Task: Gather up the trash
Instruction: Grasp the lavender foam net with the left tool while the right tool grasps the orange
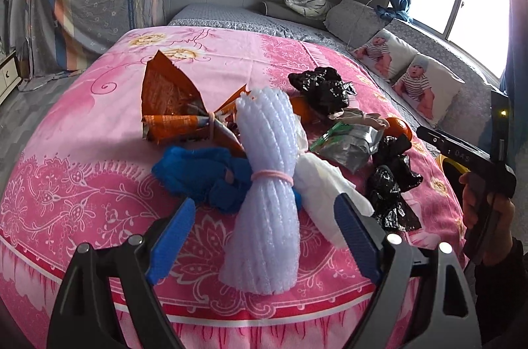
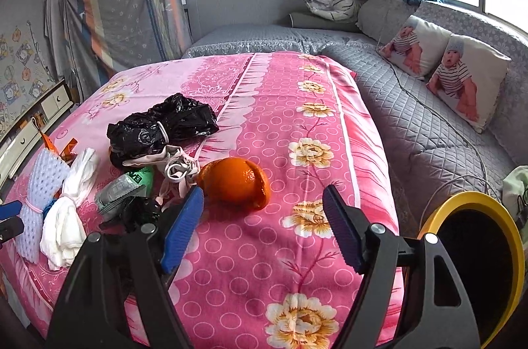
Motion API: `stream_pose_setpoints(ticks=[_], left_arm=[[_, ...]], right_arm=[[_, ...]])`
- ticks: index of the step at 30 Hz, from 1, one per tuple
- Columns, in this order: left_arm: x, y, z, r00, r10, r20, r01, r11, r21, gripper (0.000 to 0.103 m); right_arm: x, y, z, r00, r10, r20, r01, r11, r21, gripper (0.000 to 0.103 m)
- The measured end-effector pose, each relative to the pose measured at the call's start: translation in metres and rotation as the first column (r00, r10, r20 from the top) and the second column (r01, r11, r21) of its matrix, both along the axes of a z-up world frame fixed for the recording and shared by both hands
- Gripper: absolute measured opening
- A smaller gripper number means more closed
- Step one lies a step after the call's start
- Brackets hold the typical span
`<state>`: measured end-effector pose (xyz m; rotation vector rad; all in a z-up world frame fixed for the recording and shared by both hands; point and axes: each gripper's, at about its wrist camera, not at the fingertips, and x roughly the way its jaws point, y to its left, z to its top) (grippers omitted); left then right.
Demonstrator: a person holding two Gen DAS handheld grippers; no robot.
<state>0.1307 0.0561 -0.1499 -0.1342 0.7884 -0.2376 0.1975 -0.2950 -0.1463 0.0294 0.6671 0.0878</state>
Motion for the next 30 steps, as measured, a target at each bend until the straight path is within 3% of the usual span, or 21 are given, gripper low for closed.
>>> stream_pose_setpoints(ticks=[10, 19, 27, 30], left_arm=[[0.006, -0.001, -0.013, 0.999, 0.004, -0.032, -0.004, 1.000, -0.003, 0.081], [0.014, -0.006, -0.023, 0.998, -0.006, -0.065, 0.008, 1.000, 0.017, 0.071], [0.024, -0.008, -0.031, 0.995, 0.007, -0.098, -0.005, 1.000, 0.029, 0.050], [0.026, -0.008, -0.031, 0.994, 0.010, -0.107, -0.007, 1.000, 0.021, 0.039]], right_arm=[[0.021, 0.014, -0.006, 0.999, 0.031, -0.038, -0.032, 0.999, -0.023, 0.073], [0.049, 0.017, -0.016, 0.995, 0.039, -0.094, -0.039, 0.999, 0.000, 0.073], [0.062, 0.022, -0.023, 0.991, 0.059, -0.120, -0.058, 0.998, 0.009, 0.072], [0.064, 0.023, -0.024, 0.991, 0.062, -0.121, -0.060, 0.998, 0.017, 0.062]])
